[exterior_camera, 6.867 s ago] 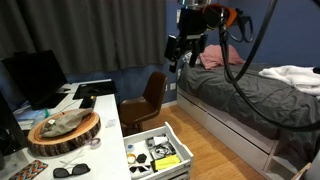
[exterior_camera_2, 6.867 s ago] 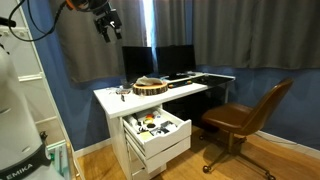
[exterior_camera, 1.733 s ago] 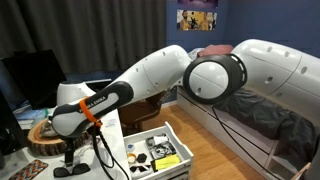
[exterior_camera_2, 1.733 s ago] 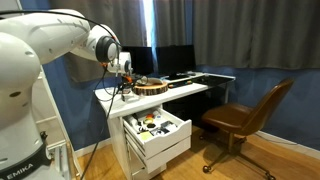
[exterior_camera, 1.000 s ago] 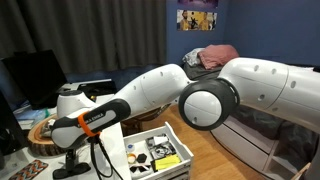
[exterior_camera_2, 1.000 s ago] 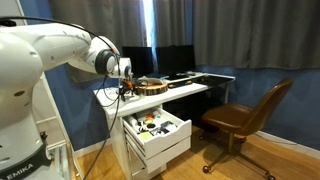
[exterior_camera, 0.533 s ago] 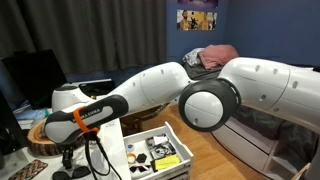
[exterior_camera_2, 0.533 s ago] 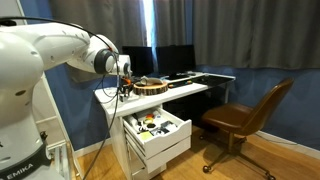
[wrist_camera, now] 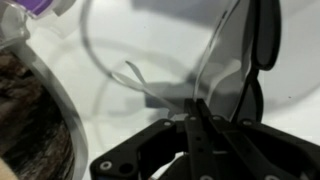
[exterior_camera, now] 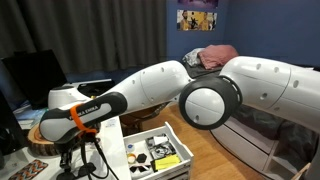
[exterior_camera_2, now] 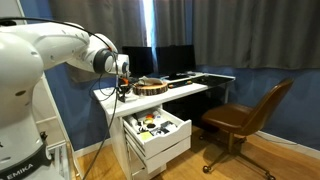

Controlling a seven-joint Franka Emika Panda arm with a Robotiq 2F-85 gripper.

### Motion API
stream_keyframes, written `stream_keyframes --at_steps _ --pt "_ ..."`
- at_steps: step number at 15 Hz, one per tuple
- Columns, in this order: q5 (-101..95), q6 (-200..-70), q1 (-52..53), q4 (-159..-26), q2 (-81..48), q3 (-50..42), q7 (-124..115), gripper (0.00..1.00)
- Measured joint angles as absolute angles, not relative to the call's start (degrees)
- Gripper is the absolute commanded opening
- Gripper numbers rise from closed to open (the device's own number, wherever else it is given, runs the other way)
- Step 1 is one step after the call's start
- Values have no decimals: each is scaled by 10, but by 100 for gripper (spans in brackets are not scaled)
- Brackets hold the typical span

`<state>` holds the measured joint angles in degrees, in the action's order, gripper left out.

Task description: Pick up the sun glasses from the table and put them in the open drawer

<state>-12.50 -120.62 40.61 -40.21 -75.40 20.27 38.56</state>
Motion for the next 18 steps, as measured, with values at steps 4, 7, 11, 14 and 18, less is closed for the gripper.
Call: stream_keyframes --at_steps 4,7,11,14,18 --pt "-121 -1182 406 -404 -751 210 345 1" --pt "-122 -1158 406 -419 -730 199 263 1" --pt "-124 -1147 404 -486 -677 182 155 1" --pt "-134 -1147 405 -561 -627 165 91 1" --pt "-168 -1160 414 -662 -563 136 -5 1"
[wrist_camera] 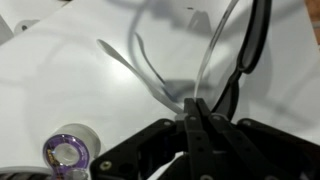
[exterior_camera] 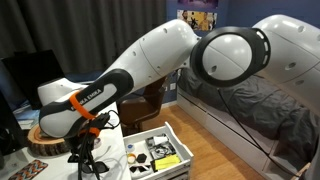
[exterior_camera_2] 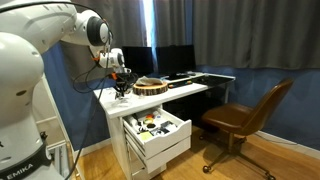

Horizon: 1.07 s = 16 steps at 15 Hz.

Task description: Pick up the sun glasses from the table and put them in the open drawer

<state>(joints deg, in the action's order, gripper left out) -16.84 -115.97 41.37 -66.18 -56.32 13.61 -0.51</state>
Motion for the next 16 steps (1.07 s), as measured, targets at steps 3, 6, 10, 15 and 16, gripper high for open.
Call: stream_keyframes --at_steps 3,6,10,15,16 --pt "-198 -1207 418 -737 -521 121 -58 3" --pt "-202 -1220 418 -770 -503 116 -69 3" --pt "-202 -1222 418 -775 -501 115 -70 1" --pt "-201 -1240 409 -796 -495 105 -81 1" --pt "-201 -1257 404 -814 -487 99 -92 1"
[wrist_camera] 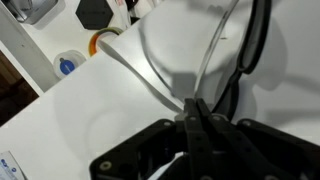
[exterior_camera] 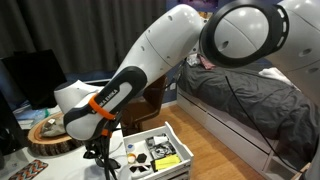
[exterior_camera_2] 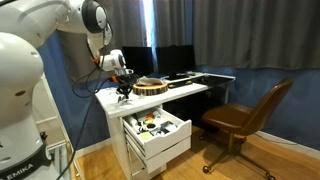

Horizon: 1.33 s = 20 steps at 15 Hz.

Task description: Pick up the sun glasses from the table and put them in the open drawer

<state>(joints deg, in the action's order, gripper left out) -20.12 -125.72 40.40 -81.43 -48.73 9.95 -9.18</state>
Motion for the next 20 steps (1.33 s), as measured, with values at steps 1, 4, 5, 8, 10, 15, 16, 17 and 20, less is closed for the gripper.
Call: stream_keyframes --at_steps 1,4,5,8,10,15,16,17,20 --pt "-201 -1278 399 -837 -477 94 -105 1" --pt "-201 -1358 386 -920 -437 71 -155 1" --pt "-201 -1388 384 -948 -424 62 -175 1" --pt "-202 -1484 388 -1036 -382 32 -242 1" --pt "-203 -1539 400 -1096 -354 5 -287 1" --pt "-218 -1651 469 -1260 -283 -100 -406 1" --pt "-225 -1669 487 -1292 -270 -124 -427 1" --pt "-230 -1685 505 -1321 -260 -148 -444 1" --pt "-232 -1721 539 -1366 -254 -197 -459 1"
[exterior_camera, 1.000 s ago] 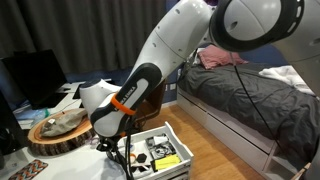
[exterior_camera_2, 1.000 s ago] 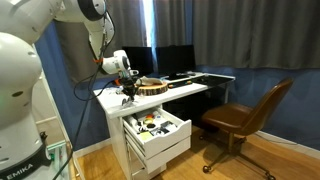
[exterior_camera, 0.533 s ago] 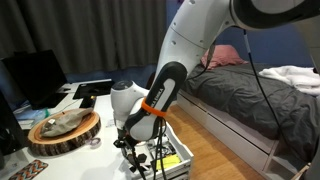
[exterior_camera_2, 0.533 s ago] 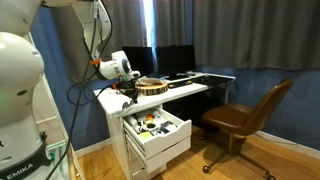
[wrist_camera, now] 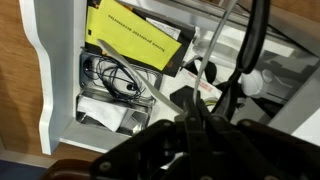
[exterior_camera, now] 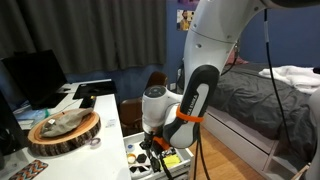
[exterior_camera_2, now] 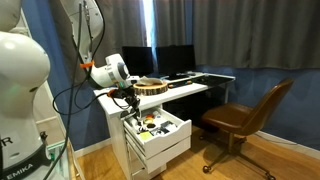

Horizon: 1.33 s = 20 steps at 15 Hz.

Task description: Pick up the sun glasses from the table and put them in the open drawer

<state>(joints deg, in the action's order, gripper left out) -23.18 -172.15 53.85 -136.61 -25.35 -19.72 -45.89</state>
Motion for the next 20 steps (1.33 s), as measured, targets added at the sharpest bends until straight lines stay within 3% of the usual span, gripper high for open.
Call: stream_keyframes --at_steps 8,20 --pt "-210 -1748 526 -1338 -282 -208 -426 1" --pt "-99 -1729 416 -1159 -430 -80 -209 1"
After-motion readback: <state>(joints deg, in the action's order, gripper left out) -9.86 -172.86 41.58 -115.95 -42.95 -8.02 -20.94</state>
